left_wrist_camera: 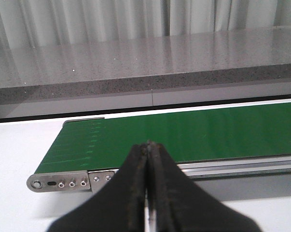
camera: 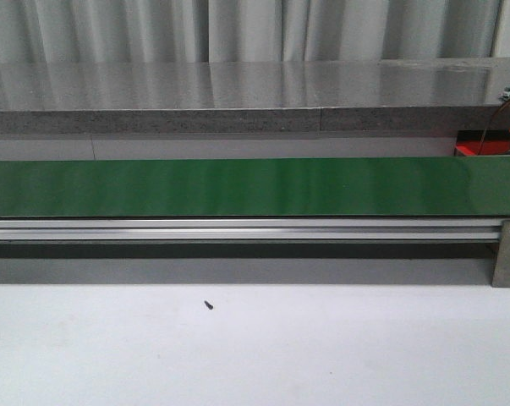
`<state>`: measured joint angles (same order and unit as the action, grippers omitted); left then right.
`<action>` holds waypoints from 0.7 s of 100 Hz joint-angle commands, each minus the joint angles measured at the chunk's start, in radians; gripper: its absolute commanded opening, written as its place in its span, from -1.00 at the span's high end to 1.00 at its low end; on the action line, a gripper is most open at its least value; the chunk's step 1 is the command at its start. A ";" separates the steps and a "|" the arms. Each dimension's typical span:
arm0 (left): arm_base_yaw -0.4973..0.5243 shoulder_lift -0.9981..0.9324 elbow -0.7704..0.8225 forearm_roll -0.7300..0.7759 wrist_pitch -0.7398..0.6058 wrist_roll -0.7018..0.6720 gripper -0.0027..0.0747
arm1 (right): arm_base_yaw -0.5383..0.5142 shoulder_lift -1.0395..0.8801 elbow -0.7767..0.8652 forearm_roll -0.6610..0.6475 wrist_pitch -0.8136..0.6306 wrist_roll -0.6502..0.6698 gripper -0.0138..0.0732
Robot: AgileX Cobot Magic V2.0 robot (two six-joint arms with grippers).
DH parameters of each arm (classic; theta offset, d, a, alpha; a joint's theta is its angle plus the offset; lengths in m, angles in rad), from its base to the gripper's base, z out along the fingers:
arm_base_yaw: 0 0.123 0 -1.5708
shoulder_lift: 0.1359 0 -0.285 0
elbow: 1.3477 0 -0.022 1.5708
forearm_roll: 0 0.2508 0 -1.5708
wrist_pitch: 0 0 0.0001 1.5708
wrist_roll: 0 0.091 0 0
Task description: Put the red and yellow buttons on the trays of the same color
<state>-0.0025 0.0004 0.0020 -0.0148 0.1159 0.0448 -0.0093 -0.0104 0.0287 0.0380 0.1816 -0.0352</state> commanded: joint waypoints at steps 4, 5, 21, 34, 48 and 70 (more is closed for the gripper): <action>-0.008 -0.036 0.010 0.001 -0.127 -0.022 0.98 | 0.002 -0.018 -0.018 -0.012 -0.079 -0.003 0.84; -0.008 -0.036 0.012 0.001 -0.130 -0.028 0.98 | 0.002 -0.018 -0.018 -0.012 -0.079 -0.003 0.84; -0.008 -0.040 0.045 0.015 -0.173 -0.087 0.98 | 0.002 -0.017 -0.018 -0.012 -0.078 -0.003 0.84; -0.008 -0.040 0.045 0.009 -0.180 -0.087 0.98 | 0.002 -0.017 -0.018 -0.012 -0.078 -0.003 0.84; -0.008 -0.040 0.045 0.009 -0.180 -0.087 0.98 | 0.002 -0.017 -0.018 -0.012 -0.078 -0.003 0.84; -0.008 -0.040 0.045 0.009 -0.180 -0.087 0.98 | 0.002 -0.017 -0.018 -0.012 -0.078 -0.003 0.84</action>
<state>-0.0025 -0.0052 0.0060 0.0000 0.0263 -0.0292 -0.0093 -0.0104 0.0287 0.0380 0.1799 -0.0352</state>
